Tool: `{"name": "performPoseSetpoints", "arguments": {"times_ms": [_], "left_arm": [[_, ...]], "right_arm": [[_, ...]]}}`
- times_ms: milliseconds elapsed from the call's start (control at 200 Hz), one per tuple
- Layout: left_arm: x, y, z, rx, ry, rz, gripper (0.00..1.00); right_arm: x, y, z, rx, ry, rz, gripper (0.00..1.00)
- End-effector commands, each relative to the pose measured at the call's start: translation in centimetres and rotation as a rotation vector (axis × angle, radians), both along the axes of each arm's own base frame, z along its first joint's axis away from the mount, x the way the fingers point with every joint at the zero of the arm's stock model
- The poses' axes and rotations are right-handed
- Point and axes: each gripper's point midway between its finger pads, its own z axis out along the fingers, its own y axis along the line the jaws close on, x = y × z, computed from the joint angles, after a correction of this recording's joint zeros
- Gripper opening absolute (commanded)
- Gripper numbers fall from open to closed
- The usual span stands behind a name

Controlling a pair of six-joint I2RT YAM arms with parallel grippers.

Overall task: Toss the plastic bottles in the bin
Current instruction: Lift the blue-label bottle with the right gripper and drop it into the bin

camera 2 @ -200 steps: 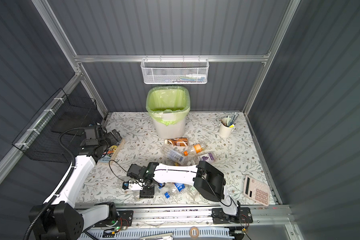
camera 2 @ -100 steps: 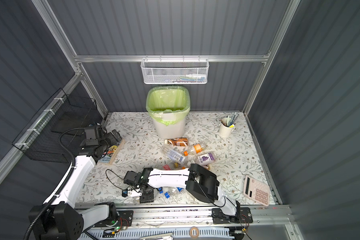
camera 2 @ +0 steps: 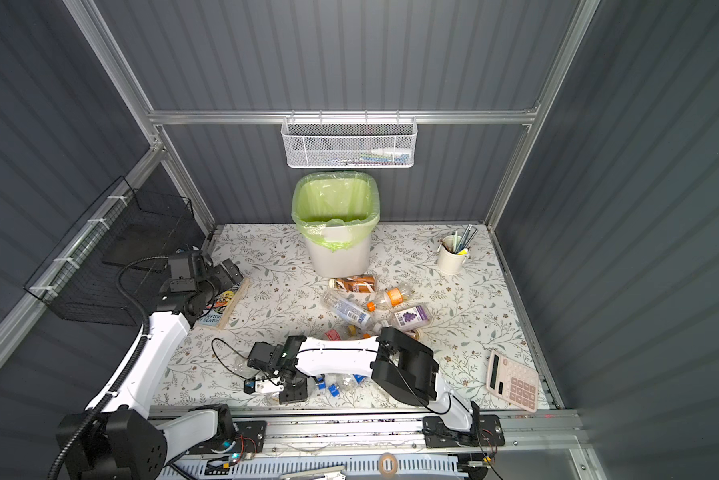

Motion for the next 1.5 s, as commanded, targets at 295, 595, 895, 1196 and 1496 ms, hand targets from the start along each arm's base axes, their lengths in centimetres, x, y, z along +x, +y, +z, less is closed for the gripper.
{"name": "performPoseSetpoints", "arguments": {"times_ms": [295,595,895,1196,1496], "left_arm": [[-1.0,0.2,1.6,0.02,-0.051,-0.011,1.0],[-0.6,-0.9,1.4,0.0,-0.07,-0.07,1.0],[-0.9,-1.5,0.7,-0.021,-0.069,-0.095,1.0],[-0.1,-1.8,0.0,-0.034,-0.022,-0.113,1.0],[-0.6,-1.2,0.5,0.008,-0.029,-0.101,1.0]], "right_arm": [[6.5,-1.9,13.4,0.385,-0.16,-0.299,0.47],[14.4,-9.6,27.8,0.82,-0.517,-0.589,0.47],[20.1,-16.6,40.4,1.161,-0.765,-0.721,0.47],[34.0,-15.5,39.2,0.988,-0.477,-0.922,0.59],[37.1,-19.6,43.3,0.971,-0.55,-1.086,0.99]]}}
